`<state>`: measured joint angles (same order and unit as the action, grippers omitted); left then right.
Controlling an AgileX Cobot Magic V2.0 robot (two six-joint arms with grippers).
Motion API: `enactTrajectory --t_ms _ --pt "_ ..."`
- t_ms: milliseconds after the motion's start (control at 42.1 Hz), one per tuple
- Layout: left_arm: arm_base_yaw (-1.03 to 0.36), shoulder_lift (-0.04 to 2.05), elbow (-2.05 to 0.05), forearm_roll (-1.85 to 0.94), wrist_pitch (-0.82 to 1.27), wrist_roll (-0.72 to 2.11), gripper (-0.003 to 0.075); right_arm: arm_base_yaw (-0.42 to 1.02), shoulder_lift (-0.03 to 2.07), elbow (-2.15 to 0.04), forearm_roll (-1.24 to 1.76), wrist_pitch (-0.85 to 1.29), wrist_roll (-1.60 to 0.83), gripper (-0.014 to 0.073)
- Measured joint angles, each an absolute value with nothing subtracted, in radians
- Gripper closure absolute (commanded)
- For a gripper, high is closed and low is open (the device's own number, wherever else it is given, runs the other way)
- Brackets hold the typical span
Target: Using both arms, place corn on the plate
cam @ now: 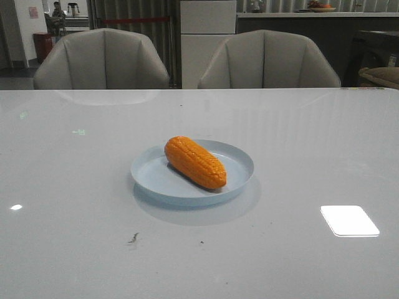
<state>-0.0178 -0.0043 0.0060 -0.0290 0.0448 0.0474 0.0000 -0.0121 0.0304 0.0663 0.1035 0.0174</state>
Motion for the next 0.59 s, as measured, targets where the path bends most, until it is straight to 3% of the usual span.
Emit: enactTrajectory --t_ms 594 --pt "-0.018 -0.004 0.006 -0.029 0.045 0.047 0.0631 0.000 -0.012 0.030 0.066 0.087 0.017 0.0557"
